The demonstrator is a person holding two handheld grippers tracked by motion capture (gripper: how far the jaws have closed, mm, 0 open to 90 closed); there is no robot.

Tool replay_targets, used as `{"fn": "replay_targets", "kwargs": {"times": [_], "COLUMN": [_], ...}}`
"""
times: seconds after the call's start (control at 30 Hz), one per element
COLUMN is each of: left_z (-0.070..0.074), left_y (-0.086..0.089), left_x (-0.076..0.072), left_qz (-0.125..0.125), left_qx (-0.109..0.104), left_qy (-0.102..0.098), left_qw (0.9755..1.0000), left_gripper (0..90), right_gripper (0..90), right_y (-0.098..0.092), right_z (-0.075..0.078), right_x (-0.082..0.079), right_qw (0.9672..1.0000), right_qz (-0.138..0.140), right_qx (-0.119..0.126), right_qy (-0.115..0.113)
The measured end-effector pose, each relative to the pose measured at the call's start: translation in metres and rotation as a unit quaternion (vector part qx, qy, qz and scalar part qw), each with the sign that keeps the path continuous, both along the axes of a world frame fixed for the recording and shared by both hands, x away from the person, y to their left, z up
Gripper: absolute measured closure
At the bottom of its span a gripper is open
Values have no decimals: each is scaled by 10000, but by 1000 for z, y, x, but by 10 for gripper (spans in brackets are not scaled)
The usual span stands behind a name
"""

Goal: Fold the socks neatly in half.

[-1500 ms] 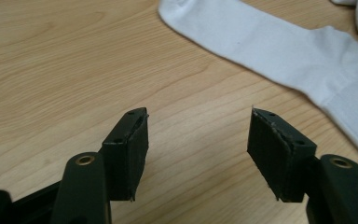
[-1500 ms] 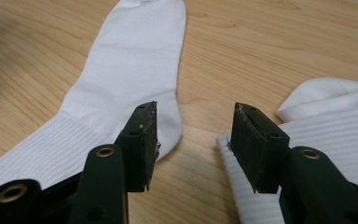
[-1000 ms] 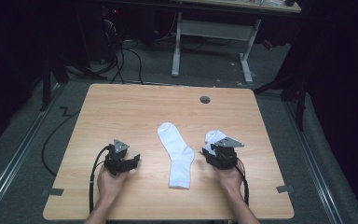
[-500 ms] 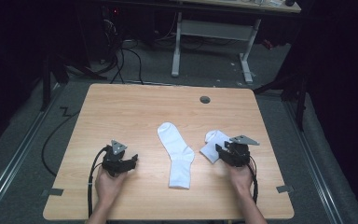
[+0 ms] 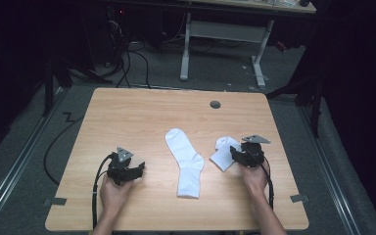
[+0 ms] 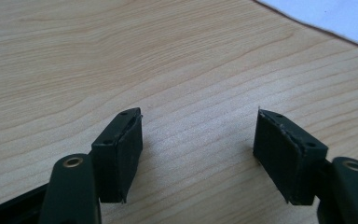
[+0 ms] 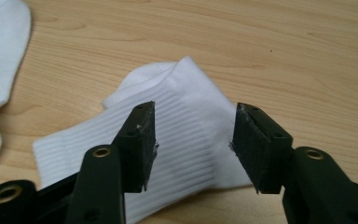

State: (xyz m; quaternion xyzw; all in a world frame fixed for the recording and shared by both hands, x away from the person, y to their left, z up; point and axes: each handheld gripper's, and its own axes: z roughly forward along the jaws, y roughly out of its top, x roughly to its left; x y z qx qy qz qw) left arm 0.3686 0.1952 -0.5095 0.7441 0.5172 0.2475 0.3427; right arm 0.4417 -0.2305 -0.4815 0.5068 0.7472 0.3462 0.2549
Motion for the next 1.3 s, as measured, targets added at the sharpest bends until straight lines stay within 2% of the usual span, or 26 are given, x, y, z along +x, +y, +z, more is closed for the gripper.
{"fn": "replay_targets", "kwargs": {"times": [0.13,0.3,0.4,0.57,0.6,0.7,0.87,1.0,1.13,1.3], "left_z": [0,0,0,0,0,0,0,0,0,0], "left_y": [0,0,0,1,0,0,0,0,0,0], "left_x": [0,0,0,0,0,0,0,0,0,0], "left_qz": [0,-2,13,69,69,58,26,23,25,26], "left_qx": [-2,-3,-11,-17,-7,-7,6,9,9,8], "left_qy": [0,2,4,0,-1,3,13,15,16,16], "left_qw": [10000,10000,10000,10000,10000,10000,10000,10000,10000,10000], "left_gripper": [332,331,329,324,324,318,310,308,308,309], "right_gripper": [430,423,451,537,537,637,740,773,786,791], "right_y": [2,5,6,1,1,2,4,4,0,-2], "right_z": [-2,-9,-15,-16,-16,-15,-15,-14,-13,-8], "right_x": [7,12,16,19,19,17,17,18,19,18], "right_qw": [10000,9996,9987,9978,9978,9974,9970,9965,9962,9964], "right_qz": [-20,57,145,256,256,349,478,525,514,537], "right_qx": [-23,-62,-155,11,11,-37,-36,-42,124,217], "right_qy": [93,276,455,608,608,632,608,648,699,611]}}
